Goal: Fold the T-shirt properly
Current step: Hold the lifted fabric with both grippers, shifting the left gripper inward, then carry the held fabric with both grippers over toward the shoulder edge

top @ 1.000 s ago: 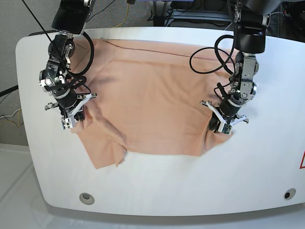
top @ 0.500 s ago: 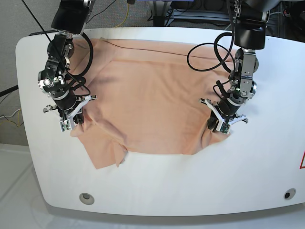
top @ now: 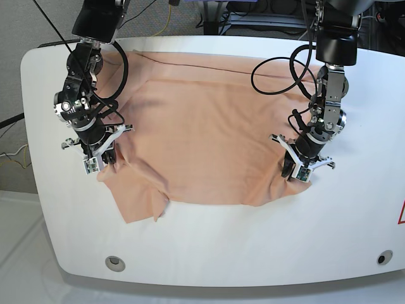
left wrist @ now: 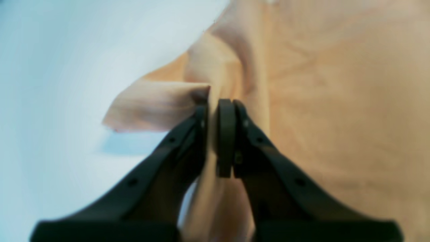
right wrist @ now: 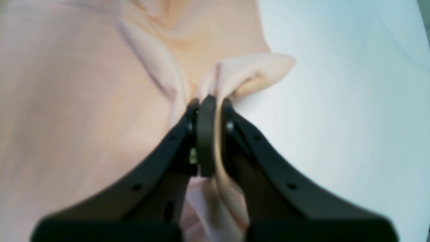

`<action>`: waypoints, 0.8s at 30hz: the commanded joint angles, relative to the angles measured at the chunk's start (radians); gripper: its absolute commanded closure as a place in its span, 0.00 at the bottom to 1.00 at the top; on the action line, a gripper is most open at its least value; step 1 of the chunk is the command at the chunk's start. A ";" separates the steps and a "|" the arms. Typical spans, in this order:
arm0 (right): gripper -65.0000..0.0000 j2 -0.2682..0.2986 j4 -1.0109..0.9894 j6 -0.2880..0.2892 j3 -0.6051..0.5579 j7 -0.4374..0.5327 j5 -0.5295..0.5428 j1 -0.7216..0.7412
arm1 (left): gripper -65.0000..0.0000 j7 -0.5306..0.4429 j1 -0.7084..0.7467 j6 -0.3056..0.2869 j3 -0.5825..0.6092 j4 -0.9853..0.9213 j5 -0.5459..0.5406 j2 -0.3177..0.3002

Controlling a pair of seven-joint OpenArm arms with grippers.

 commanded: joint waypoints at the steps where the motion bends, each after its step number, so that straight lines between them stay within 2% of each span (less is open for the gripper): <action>1: 1.00 0.014 0.049 -0.007 0.004 -0.002 0.015 0.015 | 0.96 0.009 -0.019 0.001 -0.003 0.042 -0.006 -0.022; 14: 1.00 0.014 0.142 -0.007 0.006 -0.030 0.015 -0.019 | 0.96 0.077 -0.018 -0.002 -0.003 0.126 -0.006 -0.056; 24: 1.00 0.014 0.220 -0.007 0.009 -0.030 0.015 -0.069 | 0.96 0.087 0.034 -0.004 -0.002 0.194 -0.006 -0.085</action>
